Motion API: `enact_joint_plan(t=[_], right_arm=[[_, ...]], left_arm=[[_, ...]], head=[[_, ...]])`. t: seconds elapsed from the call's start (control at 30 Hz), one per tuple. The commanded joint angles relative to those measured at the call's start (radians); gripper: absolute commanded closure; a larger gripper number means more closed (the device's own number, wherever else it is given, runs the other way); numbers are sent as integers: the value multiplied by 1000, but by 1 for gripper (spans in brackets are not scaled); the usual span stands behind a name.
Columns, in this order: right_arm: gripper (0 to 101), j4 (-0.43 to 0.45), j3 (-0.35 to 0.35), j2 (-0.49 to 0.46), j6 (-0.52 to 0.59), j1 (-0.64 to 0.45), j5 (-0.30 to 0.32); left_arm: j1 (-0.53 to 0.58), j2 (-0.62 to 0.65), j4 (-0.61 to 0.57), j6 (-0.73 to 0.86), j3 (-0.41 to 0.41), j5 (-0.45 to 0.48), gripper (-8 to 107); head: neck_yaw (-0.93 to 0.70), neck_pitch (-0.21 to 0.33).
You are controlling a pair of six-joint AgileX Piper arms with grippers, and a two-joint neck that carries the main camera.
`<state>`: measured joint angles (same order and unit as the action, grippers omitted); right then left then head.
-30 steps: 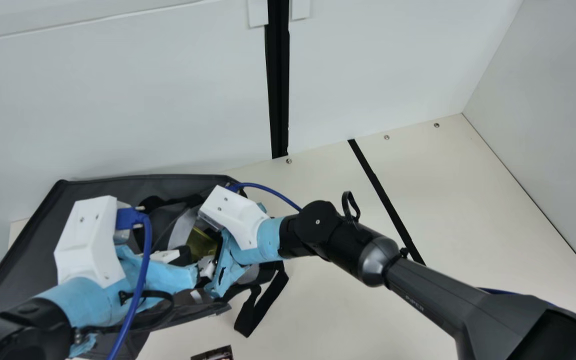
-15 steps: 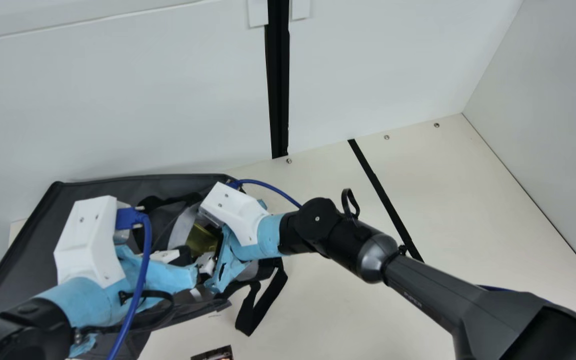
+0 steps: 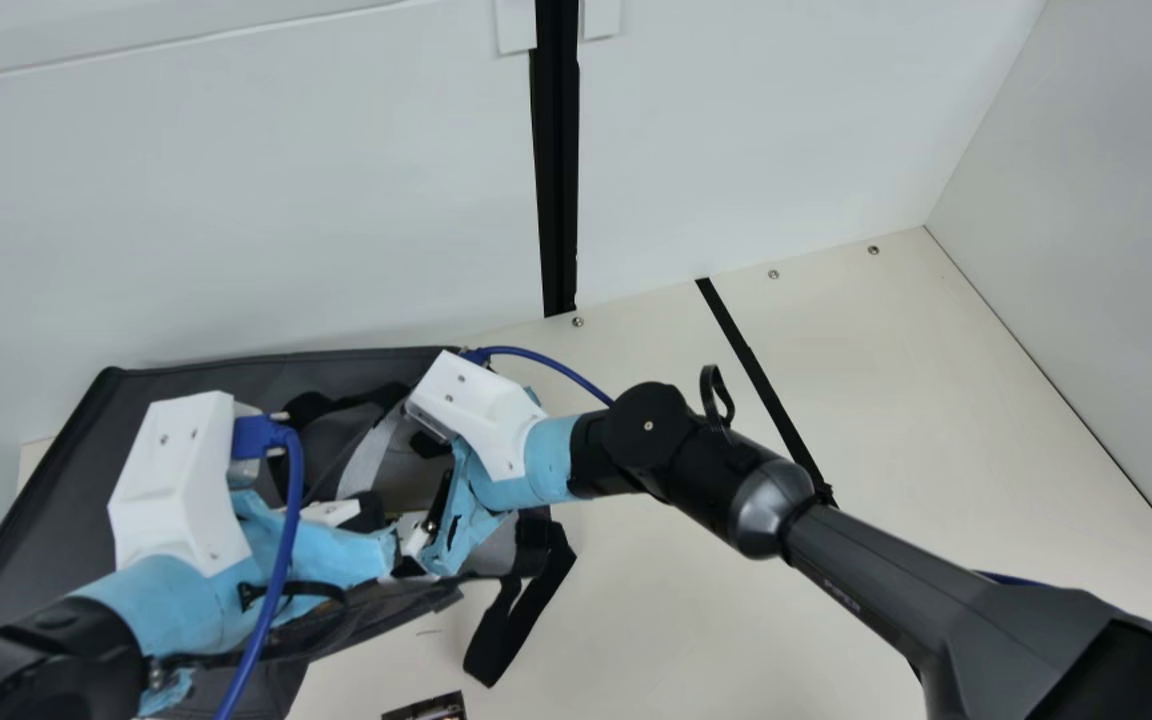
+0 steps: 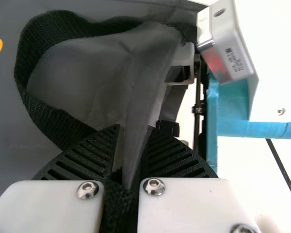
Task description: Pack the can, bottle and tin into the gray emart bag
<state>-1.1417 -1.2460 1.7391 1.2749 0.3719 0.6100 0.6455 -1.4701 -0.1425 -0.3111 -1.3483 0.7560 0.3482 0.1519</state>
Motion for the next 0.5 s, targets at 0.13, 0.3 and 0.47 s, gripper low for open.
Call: enact_joint_plan(t=[0.13,0.3,0.47], right_arm=[[10,4,21,-29,-3,-22,-5],[10,5,46,-61,-16,-40,-10],[10,9,76,-98,-35,-52,-22]], left_arm=[[0,0,0,0,0,0,89],[0,0,0,0,0,0,89],[0,0,0,0,0,0,89]], head=[[1,23],[1,23],[1,23]])
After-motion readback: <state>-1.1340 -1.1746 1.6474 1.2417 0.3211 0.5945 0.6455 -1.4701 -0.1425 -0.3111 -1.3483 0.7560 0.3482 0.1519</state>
